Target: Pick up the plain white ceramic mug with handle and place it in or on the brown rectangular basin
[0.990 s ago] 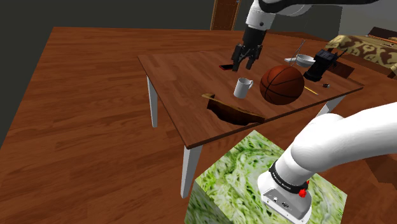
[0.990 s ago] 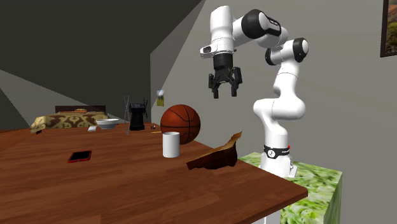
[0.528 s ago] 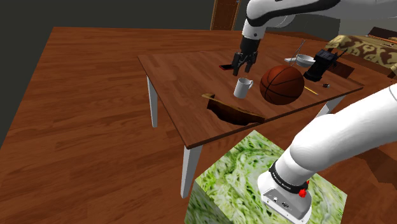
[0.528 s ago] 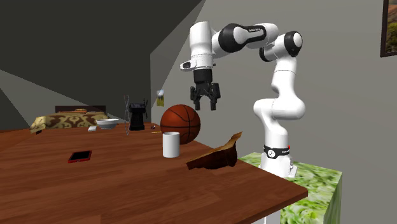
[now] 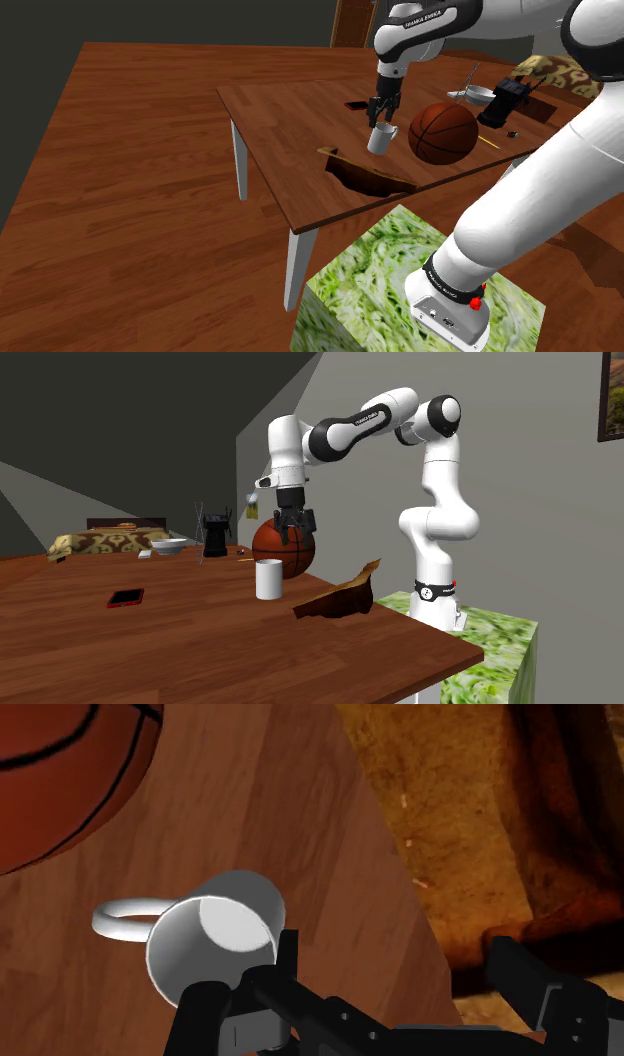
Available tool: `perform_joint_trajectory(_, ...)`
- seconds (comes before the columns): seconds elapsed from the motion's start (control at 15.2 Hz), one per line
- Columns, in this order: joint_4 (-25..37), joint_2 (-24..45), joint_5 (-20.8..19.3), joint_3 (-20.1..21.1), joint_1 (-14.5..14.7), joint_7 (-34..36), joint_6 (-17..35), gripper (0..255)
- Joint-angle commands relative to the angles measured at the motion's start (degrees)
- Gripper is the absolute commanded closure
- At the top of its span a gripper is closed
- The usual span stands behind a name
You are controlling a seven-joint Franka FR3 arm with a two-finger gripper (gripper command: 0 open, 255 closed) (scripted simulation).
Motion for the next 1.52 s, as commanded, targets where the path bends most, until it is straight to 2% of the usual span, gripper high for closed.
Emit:
perform_joint_trajectory(0.0,2.83,4.79,0.25,-1.0,-0.49,-2.13,1.28,0)
perform_joint_trajectory(0.26,7.63,12.56,0.8,-2.44,-1.95,-5.96,3.06,0)
perform_joint_trajectory(0.79,3.79,14.53,1.26,-2.56,-2.36,-6.35,8.81,0)
perform_joint_trajectory(1.25,3.79,14.53,1.26,-2.57,-2.36,-6.35,8.79,0)
perform_joint_trajectory(1.32,3.79,14.53,1.26,-2.57,-2.36,-6.35,8.79,255)
perform_joint_trajectory(1.45,3.79,14.53,1.26,-2.57,-2.36,-6.35,8.79,255)
